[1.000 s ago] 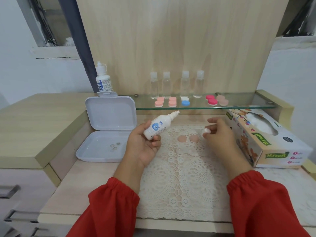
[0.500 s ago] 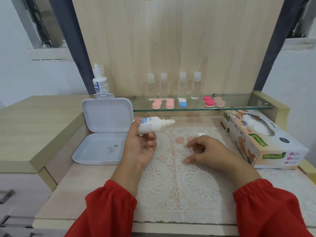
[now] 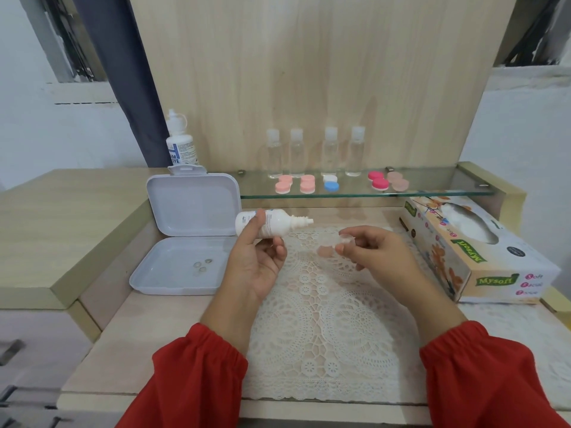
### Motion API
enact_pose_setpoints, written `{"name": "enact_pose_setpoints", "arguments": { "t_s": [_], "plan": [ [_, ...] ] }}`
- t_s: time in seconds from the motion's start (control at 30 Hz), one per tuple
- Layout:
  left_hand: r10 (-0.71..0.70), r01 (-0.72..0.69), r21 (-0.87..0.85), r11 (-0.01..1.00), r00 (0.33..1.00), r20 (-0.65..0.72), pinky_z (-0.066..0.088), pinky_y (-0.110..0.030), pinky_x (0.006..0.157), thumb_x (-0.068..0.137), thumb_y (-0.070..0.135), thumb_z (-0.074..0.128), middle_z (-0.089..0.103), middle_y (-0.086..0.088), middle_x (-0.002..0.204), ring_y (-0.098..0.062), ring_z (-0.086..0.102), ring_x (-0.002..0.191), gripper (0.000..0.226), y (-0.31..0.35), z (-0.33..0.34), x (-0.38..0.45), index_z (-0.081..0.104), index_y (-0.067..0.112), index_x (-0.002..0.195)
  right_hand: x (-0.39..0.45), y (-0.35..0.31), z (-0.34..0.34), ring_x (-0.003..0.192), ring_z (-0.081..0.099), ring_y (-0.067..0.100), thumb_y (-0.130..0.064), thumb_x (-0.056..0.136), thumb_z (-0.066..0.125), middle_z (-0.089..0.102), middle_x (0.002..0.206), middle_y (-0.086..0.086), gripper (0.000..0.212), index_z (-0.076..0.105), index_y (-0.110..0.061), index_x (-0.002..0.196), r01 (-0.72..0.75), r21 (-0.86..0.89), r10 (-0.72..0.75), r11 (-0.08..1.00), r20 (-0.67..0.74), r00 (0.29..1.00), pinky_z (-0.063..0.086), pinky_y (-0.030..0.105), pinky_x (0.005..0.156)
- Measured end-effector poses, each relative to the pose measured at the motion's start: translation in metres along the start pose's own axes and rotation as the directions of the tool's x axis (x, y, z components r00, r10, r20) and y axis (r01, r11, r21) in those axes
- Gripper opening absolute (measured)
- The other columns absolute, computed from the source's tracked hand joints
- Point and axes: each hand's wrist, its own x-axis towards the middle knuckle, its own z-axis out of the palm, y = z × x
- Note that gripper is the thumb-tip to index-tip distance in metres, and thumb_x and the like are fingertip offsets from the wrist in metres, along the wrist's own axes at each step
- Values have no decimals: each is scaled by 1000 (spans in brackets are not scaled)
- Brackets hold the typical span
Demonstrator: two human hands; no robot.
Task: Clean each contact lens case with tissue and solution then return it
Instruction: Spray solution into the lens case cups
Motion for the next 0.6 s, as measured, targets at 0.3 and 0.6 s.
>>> {"name": "enact_pose_setpoints", "arguments": {
  "t_s": [0.3,0.6],
  "plan": [
    [159,-168,205,964,985,63,44,-21,43,84,25,68,61,-5,76,-10,51,49,38,-3,2,0,56,10,117,-1,-2,7,63,54,18,-15,76,79,52,68,6,21,72,-17,96,-17,81,16,997,18,1000,49,30,65],
    [240,-248,222,943,969,63,44,-22,44,85,19,68,62,-4,73,-11,50,48,24,-3,5,-4,53,19,103,-1,-1,8,63,54,19,-14,76,79,53,70,9,21,72,-16,95,-5,83,2,997,29,1000,49,28,63]
  ]
}}
